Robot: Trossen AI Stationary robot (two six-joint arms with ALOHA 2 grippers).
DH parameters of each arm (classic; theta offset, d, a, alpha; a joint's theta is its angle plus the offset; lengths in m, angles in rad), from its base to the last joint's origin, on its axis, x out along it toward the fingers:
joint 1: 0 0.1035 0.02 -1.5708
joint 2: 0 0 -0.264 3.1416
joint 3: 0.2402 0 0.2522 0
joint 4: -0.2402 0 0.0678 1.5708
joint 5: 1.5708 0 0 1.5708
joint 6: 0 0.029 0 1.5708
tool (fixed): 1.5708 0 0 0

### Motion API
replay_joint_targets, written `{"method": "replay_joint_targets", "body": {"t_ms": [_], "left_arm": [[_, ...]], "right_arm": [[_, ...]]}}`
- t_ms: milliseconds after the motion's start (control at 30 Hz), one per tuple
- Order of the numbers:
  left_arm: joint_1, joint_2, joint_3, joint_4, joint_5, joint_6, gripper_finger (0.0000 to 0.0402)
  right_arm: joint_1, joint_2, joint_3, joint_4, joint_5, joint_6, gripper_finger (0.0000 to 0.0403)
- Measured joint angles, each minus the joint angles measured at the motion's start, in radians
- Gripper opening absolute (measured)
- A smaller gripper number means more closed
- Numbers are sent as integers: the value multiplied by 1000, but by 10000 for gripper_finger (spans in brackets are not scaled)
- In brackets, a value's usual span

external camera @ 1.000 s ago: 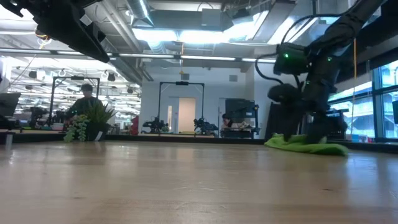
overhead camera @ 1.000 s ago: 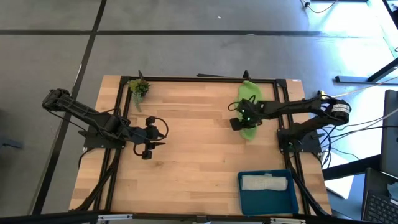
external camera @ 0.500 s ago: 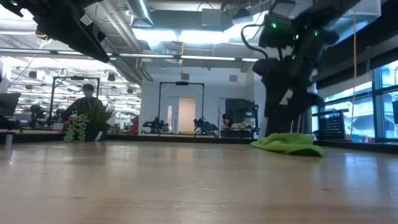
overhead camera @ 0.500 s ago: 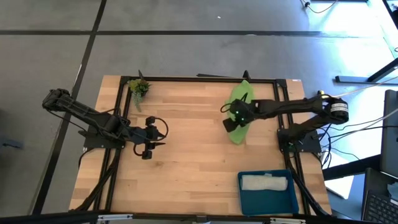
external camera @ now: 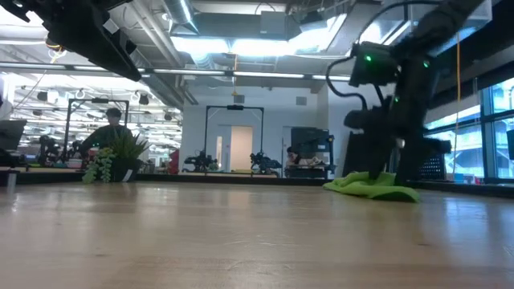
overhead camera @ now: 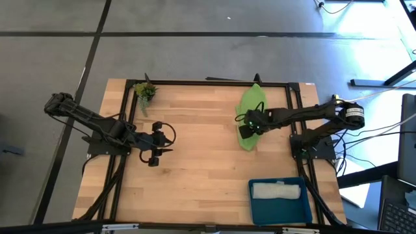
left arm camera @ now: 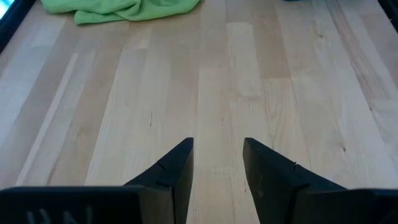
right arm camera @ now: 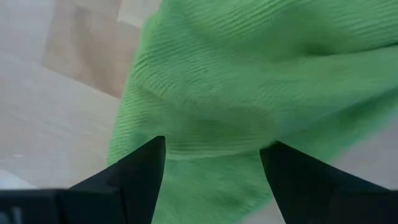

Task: Roll microfiber towels into tight, uniform cylinder then place into a basket
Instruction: Fold the green towel

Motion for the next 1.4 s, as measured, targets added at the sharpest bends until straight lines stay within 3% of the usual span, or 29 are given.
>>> {"method": "replay_joint_targets", "body": {"t_ms": [233,633,800,1000,1100,1267,1400], "left_arm": [[0,0,0,-1,0,0,130],[0,0,0,-1,0,0,130],[0,0,0,-1,0,0,130],[0,0,0,-1,0,0,130],[0,0,0,0,0,0,130],[0,8,-48,76,0,58,130],[0,53,-106,238,6,172,130]], "right_arm": [[35,12,-124,281,-77,8,264],[169,135,-123,536,-96,-26,264],[220,218,-50,555,-99,-37,264],[275,308,107,480,-105,-152,264],[288,313,198,347,-93,-213,264],[314,286,380,78,53,-290,264],[340,286,498,-68,148,-341,264]]}}
